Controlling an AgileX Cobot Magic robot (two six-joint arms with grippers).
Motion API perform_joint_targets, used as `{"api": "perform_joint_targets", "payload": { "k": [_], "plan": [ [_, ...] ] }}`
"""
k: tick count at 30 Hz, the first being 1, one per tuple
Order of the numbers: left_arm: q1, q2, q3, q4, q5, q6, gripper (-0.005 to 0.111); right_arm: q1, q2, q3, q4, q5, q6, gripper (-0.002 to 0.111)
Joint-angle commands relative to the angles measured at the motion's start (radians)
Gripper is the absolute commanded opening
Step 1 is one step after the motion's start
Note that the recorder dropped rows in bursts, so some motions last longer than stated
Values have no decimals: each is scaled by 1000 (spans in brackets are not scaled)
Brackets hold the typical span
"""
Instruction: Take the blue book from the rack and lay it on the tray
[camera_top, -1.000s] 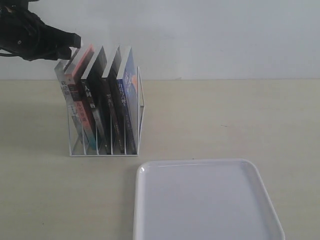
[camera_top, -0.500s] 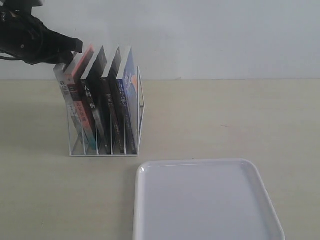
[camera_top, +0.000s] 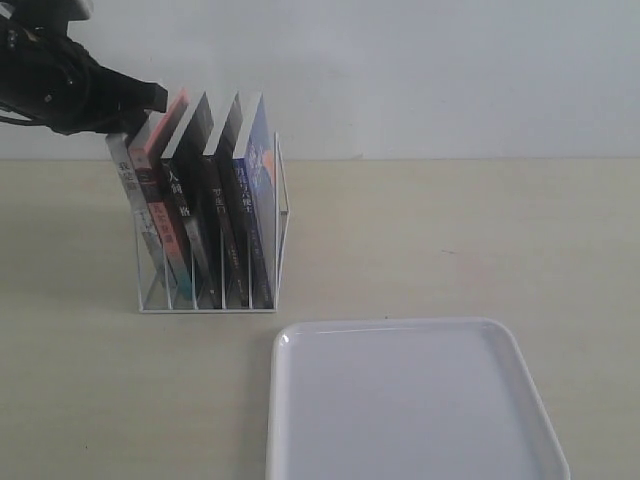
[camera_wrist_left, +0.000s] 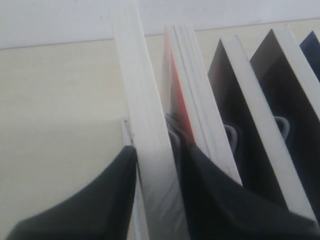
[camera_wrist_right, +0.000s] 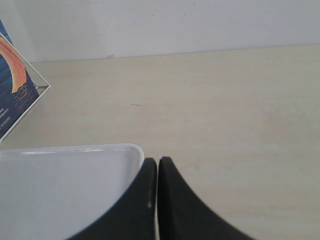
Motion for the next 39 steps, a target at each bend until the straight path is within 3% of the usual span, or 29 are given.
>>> {"api": "perform_joint_targets", "payload": {
  "k": [1, 14, 24, 39],
  "plan": [
    [-2, 34, 6, 9, 27, -8, 30, -6, -5, -1, -5, -8, 2, 0],
    [-2, 44, 6, 11, 31, -8, 28, -6, -5, -1, -5, -8, 2, 0],
    [-2, 38, 6, 55, 74, -8, 5, -6, -5, -1, -5, -8, 2, 0],
    [-2, -157, 4, 55, 98, -31, 5, -6, -5, -1, -5, -8, 2, 0]
  ]
}}
